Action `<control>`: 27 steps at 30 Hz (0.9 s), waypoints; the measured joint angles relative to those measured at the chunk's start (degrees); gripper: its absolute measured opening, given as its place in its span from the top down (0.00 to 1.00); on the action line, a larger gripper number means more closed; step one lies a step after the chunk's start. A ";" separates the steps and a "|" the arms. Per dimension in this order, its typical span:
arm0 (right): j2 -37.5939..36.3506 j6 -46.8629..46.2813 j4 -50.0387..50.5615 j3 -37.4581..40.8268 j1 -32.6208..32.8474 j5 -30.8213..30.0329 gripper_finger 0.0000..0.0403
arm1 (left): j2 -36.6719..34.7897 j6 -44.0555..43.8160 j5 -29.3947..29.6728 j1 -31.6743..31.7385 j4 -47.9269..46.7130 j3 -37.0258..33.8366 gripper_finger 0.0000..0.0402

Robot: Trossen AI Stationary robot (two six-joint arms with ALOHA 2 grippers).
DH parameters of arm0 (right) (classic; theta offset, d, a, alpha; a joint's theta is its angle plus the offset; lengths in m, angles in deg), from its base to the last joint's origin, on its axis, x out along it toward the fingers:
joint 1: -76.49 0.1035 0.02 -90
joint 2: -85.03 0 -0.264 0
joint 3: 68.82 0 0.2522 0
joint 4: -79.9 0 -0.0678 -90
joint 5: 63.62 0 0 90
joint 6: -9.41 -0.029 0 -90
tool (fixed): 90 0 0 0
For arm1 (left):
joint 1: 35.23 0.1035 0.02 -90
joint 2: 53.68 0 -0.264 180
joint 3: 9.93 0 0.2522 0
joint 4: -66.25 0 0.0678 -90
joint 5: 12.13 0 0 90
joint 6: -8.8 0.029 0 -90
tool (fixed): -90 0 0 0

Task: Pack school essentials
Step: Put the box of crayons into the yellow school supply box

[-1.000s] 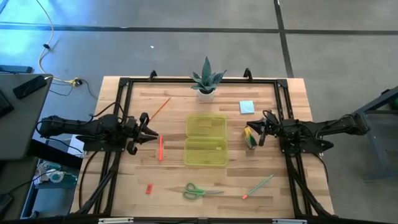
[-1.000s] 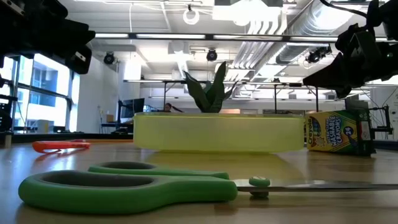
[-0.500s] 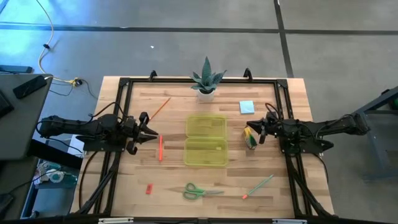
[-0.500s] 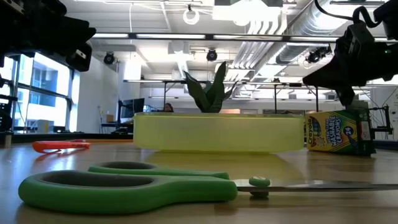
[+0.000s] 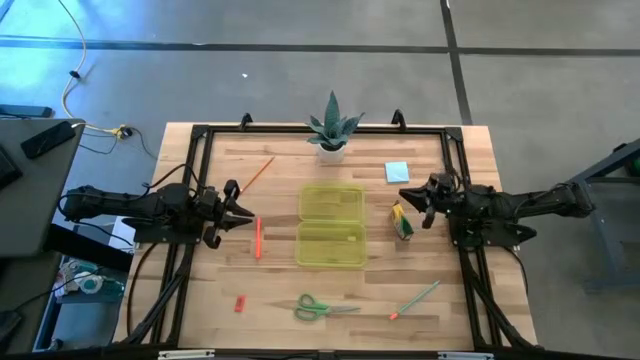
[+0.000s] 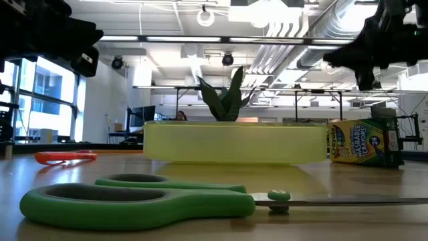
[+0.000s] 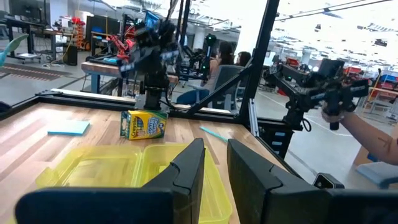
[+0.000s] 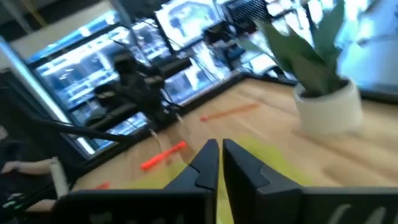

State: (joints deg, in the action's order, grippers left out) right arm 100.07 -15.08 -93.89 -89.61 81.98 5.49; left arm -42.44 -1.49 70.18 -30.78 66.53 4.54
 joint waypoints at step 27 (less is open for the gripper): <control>30.70 -32.23 54.36 -29.62 -0.02 4.64 0.41 | 0.00 4.24 3.45 0.02 -0.74 0.00 0.84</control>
State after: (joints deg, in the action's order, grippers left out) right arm 130.77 -47.30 -39.53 -119.22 81.96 10.14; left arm -42.44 2.75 73.63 -30.76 65.79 4.54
